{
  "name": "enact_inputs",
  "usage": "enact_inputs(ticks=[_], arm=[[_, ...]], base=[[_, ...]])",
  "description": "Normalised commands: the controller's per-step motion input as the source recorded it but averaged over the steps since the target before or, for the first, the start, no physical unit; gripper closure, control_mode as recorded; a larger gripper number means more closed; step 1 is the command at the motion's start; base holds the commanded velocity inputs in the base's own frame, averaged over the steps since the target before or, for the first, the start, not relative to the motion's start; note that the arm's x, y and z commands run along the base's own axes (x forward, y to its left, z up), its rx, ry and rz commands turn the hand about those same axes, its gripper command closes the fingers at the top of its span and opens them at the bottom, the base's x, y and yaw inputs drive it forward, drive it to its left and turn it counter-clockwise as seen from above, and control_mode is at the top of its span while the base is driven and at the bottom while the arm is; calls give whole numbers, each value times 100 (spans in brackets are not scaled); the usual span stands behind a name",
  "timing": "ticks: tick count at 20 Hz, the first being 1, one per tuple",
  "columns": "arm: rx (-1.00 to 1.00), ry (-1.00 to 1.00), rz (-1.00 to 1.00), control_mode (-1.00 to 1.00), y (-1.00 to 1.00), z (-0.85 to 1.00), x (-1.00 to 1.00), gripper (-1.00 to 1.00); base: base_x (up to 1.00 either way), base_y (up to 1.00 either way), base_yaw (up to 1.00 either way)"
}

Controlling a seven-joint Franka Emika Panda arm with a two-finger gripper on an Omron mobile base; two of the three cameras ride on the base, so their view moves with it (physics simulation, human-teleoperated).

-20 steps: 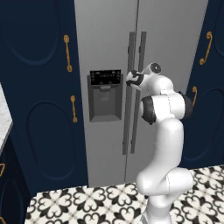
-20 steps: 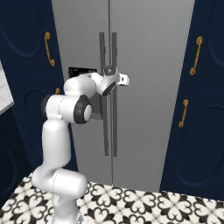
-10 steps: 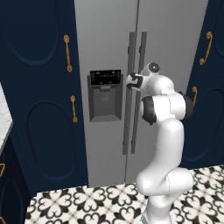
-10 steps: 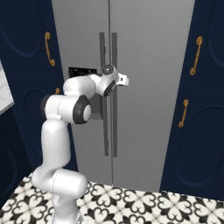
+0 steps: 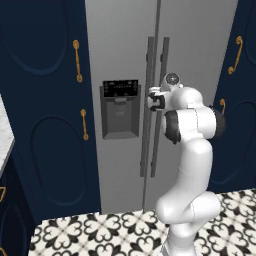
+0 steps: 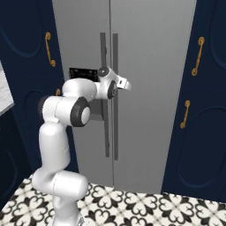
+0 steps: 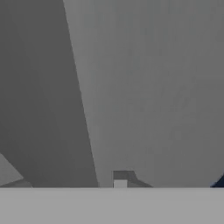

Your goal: Grab a lemon wedge from the fridge and one ice cube from the ice bowl, and put them in the glass of lemonade.

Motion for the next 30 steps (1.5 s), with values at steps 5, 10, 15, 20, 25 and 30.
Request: enact_inputs(ticks=[5, 10, 15, 20, 25, 30], arm=[[13, 0, -19, -100, -84, 30, -54, 100], [18, 0, -16, -100, -85, 39, -81, 100], [20, 0, -14, -100, -88, 42, -95, 100], [12, -9, -13, -100, -86, 8, -100, 100], [8, -2, -14, -100, -73, 5, -69, -100], [3, -4, -6, -100, -28, 59, -81, -100]], base=[[0, 0, 0], [0, 0, 0], [0, 0, 0], [0, 0, 0], [0, 0, 0], [0, 0, 0]])
